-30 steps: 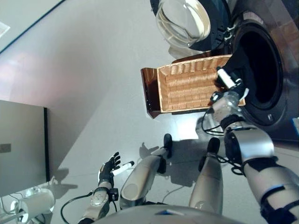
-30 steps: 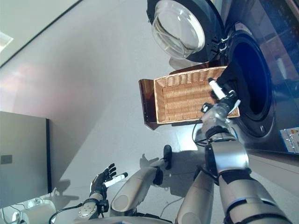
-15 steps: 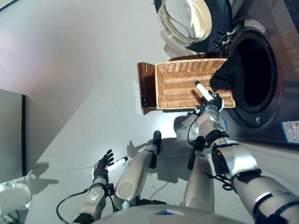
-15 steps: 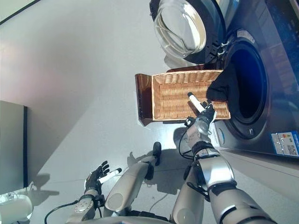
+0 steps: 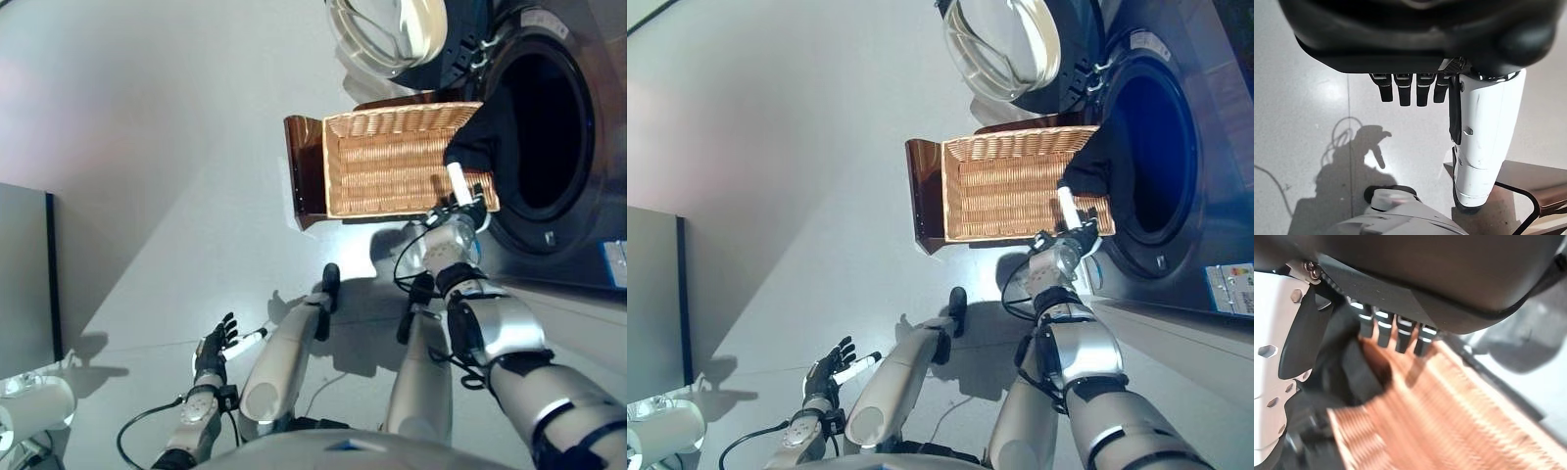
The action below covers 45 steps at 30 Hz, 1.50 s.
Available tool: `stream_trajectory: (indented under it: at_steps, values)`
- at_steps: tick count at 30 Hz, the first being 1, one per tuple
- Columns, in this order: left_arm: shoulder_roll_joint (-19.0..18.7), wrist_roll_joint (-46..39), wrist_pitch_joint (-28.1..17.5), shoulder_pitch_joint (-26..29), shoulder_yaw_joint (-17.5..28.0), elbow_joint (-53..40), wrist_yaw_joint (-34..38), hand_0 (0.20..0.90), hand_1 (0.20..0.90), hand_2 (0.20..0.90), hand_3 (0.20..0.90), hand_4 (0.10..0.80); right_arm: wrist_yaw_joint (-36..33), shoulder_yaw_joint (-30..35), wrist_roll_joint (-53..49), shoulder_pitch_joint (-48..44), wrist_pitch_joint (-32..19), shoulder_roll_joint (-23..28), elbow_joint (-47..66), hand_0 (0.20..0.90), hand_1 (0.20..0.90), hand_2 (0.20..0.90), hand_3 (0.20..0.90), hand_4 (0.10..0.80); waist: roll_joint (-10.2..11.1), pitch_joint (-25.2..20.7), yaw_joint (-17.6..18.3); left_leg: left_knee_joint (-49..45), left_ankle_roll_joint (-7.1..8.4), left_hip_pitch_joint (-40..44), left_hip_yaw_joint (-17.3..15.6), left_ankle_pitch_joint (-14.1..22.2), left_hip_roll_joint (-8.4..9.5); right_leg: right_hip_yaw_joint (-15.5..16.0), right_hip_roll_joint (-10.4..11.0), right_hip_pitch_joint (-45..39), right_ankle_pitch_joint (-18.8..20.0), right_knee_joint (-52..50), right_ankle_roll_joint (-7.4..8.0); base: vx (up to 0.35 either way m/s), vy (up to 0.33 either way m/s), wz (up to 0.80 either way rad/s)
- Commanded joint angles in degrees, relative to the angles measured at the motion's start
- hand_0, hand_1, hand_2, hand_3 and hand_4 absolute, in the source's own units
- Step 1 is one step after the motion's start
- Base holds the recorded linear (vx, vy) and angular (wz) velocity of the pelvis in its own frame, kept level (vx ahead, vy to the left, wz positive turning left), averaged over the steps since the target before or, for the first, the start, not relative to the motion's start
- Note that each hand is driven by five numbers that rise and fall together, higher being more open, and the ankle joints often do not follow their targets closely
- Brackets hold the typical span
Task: Pick up the clothes and place them into the washing machine
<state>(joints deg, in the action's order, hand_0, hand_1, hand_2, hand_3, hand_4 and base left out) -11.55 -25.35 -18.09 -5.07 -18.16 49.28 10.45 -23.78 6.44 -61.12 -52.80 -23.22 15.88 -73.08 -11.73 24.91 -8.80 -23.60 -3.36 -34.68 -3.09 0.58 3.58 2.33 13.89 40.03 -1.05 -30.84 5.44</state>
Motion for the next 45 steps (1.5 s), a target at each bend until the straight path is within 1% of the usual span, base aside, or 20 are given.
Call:
stream_trajectory:
  at_steps: [1, 8, 10, 13, 14, 15, 19, 22, 23, 27, 28, 31, 33, 34, 35, 37, 39, 40, 44, 45]
  values:
    - [-1.97, -0.96, -2.91, -1.78, -1.07, -2.9, 2.6, 0.9, 0.9, 0.9, 0.9, 0.8, -1.1, 0.39, -1.33, -5.16, -5.23, 4.6, 4.23, 0.9, 0.9, 0.9, 0.9, 0.8, -2.76, -0.69, -1.87, -5.6, 2.55, -5.92, -1.11, 3.77, 0.96, 2.2, -1.55, -0.61, -8.38, -5.25, -3.66, 0.045, 0.013, 0.11]
    - [-3.72, -1.8, -4.54, -2.08, -2.06, -9.89, 2.58, 0.9, 0.9, 0.9, 0.9, 0.8, -2.28, -0.98, -2.16, -14.53, -4.6, 15.64, 0.76, 0.9, 0.9, 0.9, 0.9, 0.8, -6.66, -1.95, -4.14, -2.0, 3.14, -6.67, 0.0, 1.62, 2.83, 2.0, 0.08, 2.19, -9.04, -6.22, -3.15, 0.032, 0.02, 0.15]
    - [-3.64, -1.82, -4.39, -1.88, -2.31, -10.16, 2.5, 0.9, 0.9, 0.9, 0.9, 0.8, -2.31, -1.17, -2.1, -15.46, -4.19, 16.99, -0.27, 0.9, 0.9, 0.9, 0.9, 0.8, -7.09, -2.19, -4.33, -0.98, 3.15, -6.39, 0.27, 1.19, 3.22, 1.95, 0.33, 2.26, -9.1, -6.06, -3.11, 0.037, 0.022, 0.13]
    - [-4.38, -1.56, -4.85, -2.21, -1.3, -11.79, 2.18, 0.9, 0.9, 0.9, 0.9, 0.8, -2.76, -5.23, 2.59, -20.02, -1.79, 23.75, -1.16, 0.9, 0.9, 0.9, 0.9, 0.8, -8.41, -3.84, -5.32, 2.29, 3.75, -4.79, 0.77, -0.29, 4.13, 2.1, 1.13, 1.56, -9.25, -5.44, -2.92, 0.044, 0.037, 0.09]
    - [-4.23, -1.59, -4.84, -2.17, -1.38, -11.84, 2.13, 0.9, 0.9, 0.9, 0.9, 0.8, -2.89, -5.43, 2.72, -20.26, -1.68, 23.93, -1.24, 0.9, 0.9, 0.9, 0.9, 0.8, -8.59, -3.8, -5.29, 2.51, 3.75, -4.68, 0.82, -0.39, 4.17, 2.14, 1.17, 1.51, -9.25, -5.39, -2.91, 0.058, 0.035, 0.03]
    - [-4.56, -2.32, -5.04, -2.49, -0.29, -11.85, 1.94, 0.9, 0.9, 0.9, 0.9, 0.8, -1.69, -9.66, 3.74, -23.48, -1.44, 26.38, 1.63, 0.9, 0.9, 0.9, 0.9, 0.8, -8.81, -4.94, -5.92, 3.46, 3.97, -3.3, 0.78, -0.59, 4.3, 2.32, 1.48, 0.5, -9.51, -5.2, -2.79, 0.046, 0.012, 0.05]
    - [-5.15, -2.75, -4.58, -2.89, 0.25, -8.24, 1.53, 0.9, 0.9, 0.9, 0.9, 0.8, -0.9, -12.98, 4.66, -25.56, -4.35, 29.35, 12.95, 0.9, 0.9, 0.9, 0.9, 0.8, -8.5, -6.84, -5.02, 4.8, 4.14, 0.22, 1.1, -0.58, 5.23, 1.82, 1.92, -2.72, -9.83, -4.96, -2.74, 0.077, 0.045, 0.08]
    - [-5.17, -2.77, -4.56, -3.33, 0.14, -8.02, 1.11, 0.9, 0.9, 0.9, 0.9, 0.8, -2.18, -10.85, 5.76, -24.53, -6.97, 29.97, 20.28, 0.9, 0.9, 0.9, 0.9, 0.8, -8.98, -7.61, -4.3, 6.33, 4.13, 1.96, 1.26, -0.93, 6.11, 2.15, 2.32, -4.79, -10.21, -4.28, -2.62, 0.064, 0.057, 0.03]
    - [-4.54, -3.19, -4.56, -3.3, -0.19, -7.94, 0.73, 0.9, 0.9, 0.9, 0.9, 0.8, -2.09, -8.99, 4.51, -23.28, -9.2, 29.27, 22.72, 0.9, 0.9, 0.9, 0.9, 0.8, -9.55, -8.8, -4.28, 7.58, 3.89, 3.47, 1.14, -0.98, 6.54, 2.44, 2.78, -5.9, -10.31, -3.41, -2.32, 0.065, 0.066, 0.02]
    - [-4.24, -3.94, -4.59, -3.01, -0.13, -7.51, 0.47, 0.9, 0.9, 0.9, 0.9, 0.8, -2.25, -6.48, 5.45, -18.33, -8.85, 27.4, 22.41, 0.9, 0.9, 0.9, 0.9, 0.8, -10.69, -9.23, -4.0, 9.82, 3.4, 5.1, 0.73, -2.95, 6.41, 3.22, 2.87, -7.31, -7.61, -0.94, -2.1, -0.057, 0.084, 0.0]
    - [-2.55, -3.89, -4.43, -2.05, -0.72, -7.65, -0.36, 0.9, 0.9, 0.9, 0.9, 0.8, -1.39, -5.08, 7.23, -13.95, -4.41, 25.01, 13.63, 0.9, 0.9, 0.9, 0.9, 0.8, -12.01, -9.68, -3.58, 11.88, 3.39, 6.82, -0.05, -3.62, 6.47, 3.35, 2.93, -8.41, -5.88, 1.91, -1.73, -0.139, 0.114, -0.02]
    - [-0.89, -3.42, -4.14, -2.01, -1.25, -6.74, -1.18, 0.9, 0.9, 0.9, 0.9, 0.8, 1.17, -4.36, 7.91, -10.69, -1.98, 22.27, 7.27, 0.9, 0.9, 0.9, 0.9, 0.8, -12.82, -10.17, -3.6, 13.45, 3.17, 8.0, -0.58, -4.0, 6.29, 3.17, 2.65, -9.11, -5.14, 3.51, -1.39, -0.026, 0.073, -0.22]
    - [1.14, -2.3, -3.39, -1.75, -1.28, -4.48, -1.59, 0.9, 0.9, 0.9, 0.9, 0.8, 3.02, -2.79, 9.3, -2.54, -0.59, 15.6, 6.05, 0.9, 0.9, 0.9, 0.9, 0.8, -13.32, -10.09, -2.75, 13.49, 3.01, 8.5, -0.96, -4.19, 5.75, 2.76, 2.26, -9.96, -4.5, 4.62, -1.31, -0.045, 0.023, -0.31]
    - [1.09, -2.26, -3.45, -1.82, -1.26, -4.38, -1.6, 0.9, 0.9, 0.9, 0.9, 0.8, 2.95, -2.7, 9.39, -2.27, -0.59, 15.44, 6.27, 0.9, 0.9, 0.9, 0.9, 0.8, -13.26, -10.15, -2.73, 13.51, 3.01, 8.57, -0.96, -4.19, 5.73, 2.78, 2.23, -10.07, -4.46, 4.72, -1.31, -0.029, 0.015, -0.22]
    - [2.21, -1.6, -2.99, -2.36, -1.47, -2.7, -1.58, 0.9, 0.9, 0.9, 0.9, 0.8, 3.39, -2.22, 9.87, 3.17, -0.52, 10.51, 6.52, 0.9, 0.9, 0.9, 0.9, 0.8, -13.13, -10.22, -2.22, 13.98, 2.95, 9.21, -1.09, -4.27, 5.35, 2.84, 1.99, -10.75, -4.09, 5.47, -1.24, -0.012, 0.001, -0.09]
    - [3.04, -0.32, -2.69, -2.53, -1.44, 0.57, -1.15, 0.9, 0.9, 0.9, 0.9, 0.8, 4.69, -1.67, 9.86, 8.56, 0.02, 6.71, 7.02, 0.9, 0.9, 0.9, 0.9, 0.8, -12.35, -10.2, -1.31, 14.6, 3.03, 10.21, -0.98, -4.43, 5.09, 2.85, 1.55, -12.08, -3.52, 6.82, -1.19, 0.002, -0.003, -0.09]
    - [3.37, 0.19, -2.29, -2.33, -1.26, 2.02, -1.27, 0.9, 0.9, 0.9, 0.9, 0.8, 4.67, -2.53, 11.0, 10.64, 0.31, 5.46, 6.41, 0.9, 0.9, 0.9, 0.9, 0.8, -11.85, -10.44, -1.0, 15.03, 3.06, 10.87, -0.94, -4.53, 4.88, 2.99, 1.39, -12.92, -3.21, 7.54, -1.15, 0.025, -0.016, -0.11]
    - [3.94, 1.06, -2.11, -2.25, -0.75, 4.11, -0.9, 0.9, 0.9, 0.9, 0.9, 0.8, 5.7, -3.14, 11.89, 15.18, 1.05, 2.97, 7.28, 0.9, 0.9, 0.9, 0.9, 0.8, -10.57, -10.58, -0.3, 16.01, 3.2, 12.24, -0.76, -4.81, 4.4, 3.3, 0.84, -14.82, -2.57, 9.4, -1.04, 0.037, -0.041, -0.1]
    - [4.73, 2.49, -1.43, -2.27, 0.5, 7.82, -1.0, 0.9, 0.9, 0.9, 0.9, 0.8, 7.34, -3.64, 13.7, 23.79, 2.13, 0.21, 9.13, 0.9, 0.9, 0.9, 0.9, 0.8, -6.74, -11.84, 1.0, 17.72, 3.51, 14.93, -0.34, -5.08, 3.43, 4.77, -0.08, -19.16, -1.11, 13.79, -0.48, 0.042, -0.072, 0.0]
    - [4.7, 2.5, -1.45, -2.32, 0.48, 7.84, -1.01, 0.9, 0.9, 0.9, 0.9, 0.8, 7.34, -3.63, 13.7, 23.88, 2.12, 0.17, 9.16, 0.9, 0.9, 0.9, 0.9, 0.8, -6.77, -11.79, 1.08, 17.81, 3.52, 15.11, -0.26, -5.11, 3.41, 4.87, -0.11, -19.44, -1.03, 14.01, -0.48, 0.029, -0.029, -0.06]
